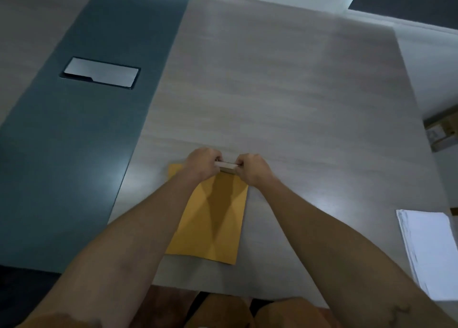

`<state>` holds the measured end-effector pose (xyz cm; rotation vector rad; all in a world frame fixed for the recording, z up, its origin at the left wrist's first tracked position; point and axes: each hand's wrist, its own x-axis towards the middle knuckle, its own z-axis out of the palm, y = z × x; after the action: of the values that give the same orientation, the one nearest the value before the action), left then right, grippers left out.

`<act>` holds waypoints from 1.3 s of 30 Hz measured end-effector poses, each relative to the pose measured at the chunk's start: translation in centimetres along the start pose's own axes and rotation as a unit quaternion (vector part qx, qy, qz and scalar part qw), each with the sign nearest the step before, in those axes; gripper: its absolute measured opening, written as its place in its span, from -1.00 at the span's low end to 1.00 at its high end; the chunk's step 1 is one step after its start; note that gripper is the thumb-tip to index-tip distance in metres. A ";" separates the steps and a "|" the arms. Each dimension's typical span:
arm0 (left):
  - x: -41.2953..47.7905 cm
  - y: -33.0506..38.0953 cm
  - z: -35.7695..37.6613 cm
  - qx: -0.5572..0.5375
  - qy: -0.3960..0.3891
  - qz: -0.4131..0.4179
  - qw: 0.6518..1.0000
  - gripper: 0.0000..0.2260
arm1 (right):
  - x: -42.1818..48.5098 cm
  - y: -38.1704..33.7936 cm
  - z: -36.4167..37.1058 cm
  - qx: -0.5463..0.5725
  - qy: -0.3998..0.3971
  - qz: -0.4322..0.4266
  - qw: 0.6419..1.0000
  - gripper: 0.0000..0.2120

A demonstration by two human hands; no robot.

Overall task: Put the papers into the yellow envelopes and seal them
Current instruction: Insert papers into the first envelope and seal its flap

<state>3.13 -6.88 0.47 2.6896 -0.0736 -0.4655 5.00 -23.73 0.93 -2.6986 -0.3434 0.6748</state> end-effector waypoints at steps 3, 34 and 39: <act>1.0 2.9 1.1 -0.038 -0.016 0.013 0.999 -0.86 | -1.2 3.1 -1.2 0.031 0.010 0.045 0.998 -0.82; 5.3 28.7 13.0 -0.003 0.020 -0.017 1.000 -0.89 | -8.1 30.3 -6.0 -0.035 0.089 0.072 0.993 -0.78; 5.2 28.9 14.6 0.075 0.069 0.003 0.995 -0.90 | -8.2 31.3 -5.9 -0.086 0.110 -0.004 0.990 -0.78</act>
<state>3.68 -39.63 -2.12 2.8608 -0.0794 -0.2802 5.55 -56.44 -2.62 -2.8981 -0.3705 0.3533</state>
